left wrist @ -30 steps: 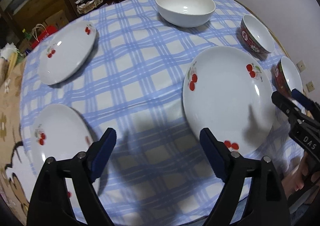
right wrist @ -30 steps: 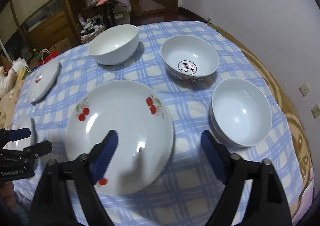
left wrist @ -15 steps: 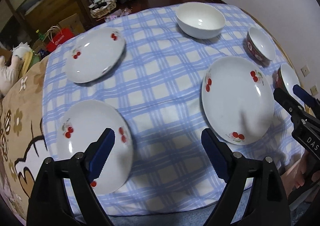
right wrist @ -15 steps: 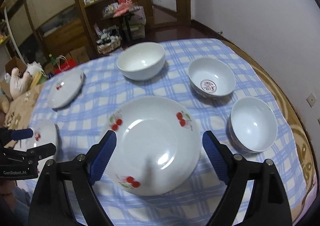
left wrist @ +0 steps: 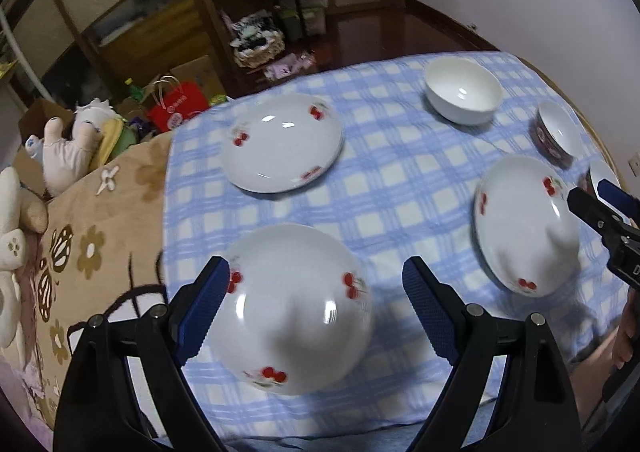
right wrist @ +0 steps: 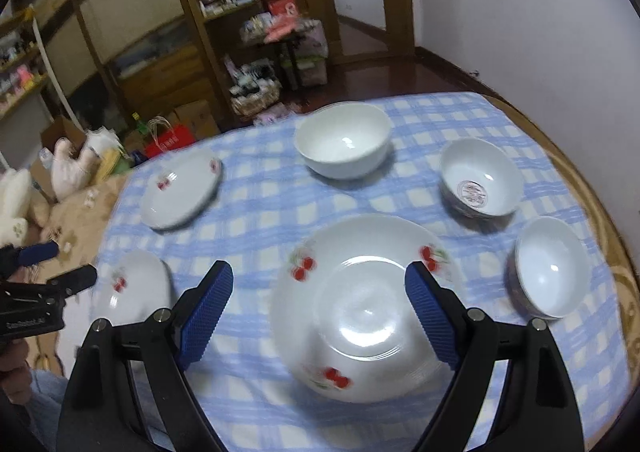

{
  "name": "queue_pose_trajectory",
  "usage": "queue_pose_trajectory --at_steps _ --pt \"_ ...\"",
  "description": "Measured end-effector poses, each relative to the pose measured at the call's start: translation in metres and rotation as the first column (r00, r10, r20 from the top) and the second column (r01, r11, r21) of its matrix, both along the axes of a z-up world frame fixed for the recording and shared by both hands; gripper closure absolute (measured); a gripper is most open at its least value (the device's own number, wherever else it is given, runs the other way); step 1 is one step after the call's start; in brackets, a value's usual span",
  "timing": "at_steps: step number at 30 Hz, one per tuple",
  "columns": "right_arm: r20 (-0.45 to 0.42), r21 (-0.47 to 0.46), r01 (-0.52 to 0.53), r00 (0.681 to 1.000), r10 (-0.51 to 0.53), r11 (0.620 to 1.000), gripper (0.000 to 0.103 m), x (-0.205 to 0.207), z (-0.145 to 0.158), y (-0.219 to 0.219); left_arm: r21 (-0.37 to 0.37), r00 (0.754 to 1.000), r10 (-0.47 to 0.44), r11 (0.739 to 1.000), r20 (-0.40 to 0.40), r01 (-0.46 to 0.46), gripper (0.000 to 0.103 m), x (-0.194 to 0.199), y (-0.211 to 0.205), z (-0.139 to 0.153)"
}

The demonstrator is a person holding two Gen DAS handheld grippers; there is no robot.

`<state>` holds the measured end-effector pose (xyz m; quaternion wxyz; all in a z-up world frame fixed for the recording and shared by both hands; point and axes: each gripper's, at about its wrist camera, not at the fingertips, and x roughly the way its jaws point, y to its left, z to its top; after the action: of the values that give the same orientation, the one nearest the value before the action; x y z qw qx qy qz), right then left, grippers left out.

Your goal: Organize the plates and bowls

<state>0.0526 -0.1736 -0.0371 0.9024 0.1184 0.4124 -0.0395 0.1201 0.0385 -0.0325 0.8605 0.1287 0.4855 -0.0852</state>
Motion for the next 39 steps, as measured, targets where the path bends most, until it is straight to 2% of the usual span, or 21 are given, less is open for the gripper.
queue_pose_trajectory --at_steps 6,12,15,22,28,39 --pt "0.02 -0.003 -0.048 0.999 0.048 0.999 0.011 0.016 0.003 0.031 -0.028 0.998 0.056 0.998 0.023 -0.055 0.016 0.01 0.035 0.004" --pt "-0.007 -0.016 -0.088 0.996 0.088 0.996 0.011 0.031 -0.003 0.058 -0.047 0.995 0.102 0.994 0.01 -0.101 0.016 0.018 0.066 -0.006" --pt "-0.026 0.008 -0.129 0.991 0.129 0.992 0.011 0.038 -0.007 0.073 -0.05 0.993 0.121 0.991 0.001 -0.12 0.016 0.019 0.079 -0.012" --pt "-0.063 -0.076 -0.215 0.976 0.21 0.974 0.011 0.047 -0.02 0.117 -0.093 0.983 0.178 0.979 -0.05 -0.183 0.016 0.024 0.116 -0.03" --pt "-0.103 -0.1 -0.253 0.965 0.243 0.962 0.011 0.052 -0.034 0.144 -0.126 0.974 0.205 0.968 -0.097 -0.217 0.016 0.026 0.136 -0.046" --pt "-0.144 -0.141 -0.295 0.951 0.275 0.945 0.011 0.056 -0.055 0.176 -0.145 0.966 0.203 0.963 -0.16 -0.227 0.016 0.027 0.15 -0.074"
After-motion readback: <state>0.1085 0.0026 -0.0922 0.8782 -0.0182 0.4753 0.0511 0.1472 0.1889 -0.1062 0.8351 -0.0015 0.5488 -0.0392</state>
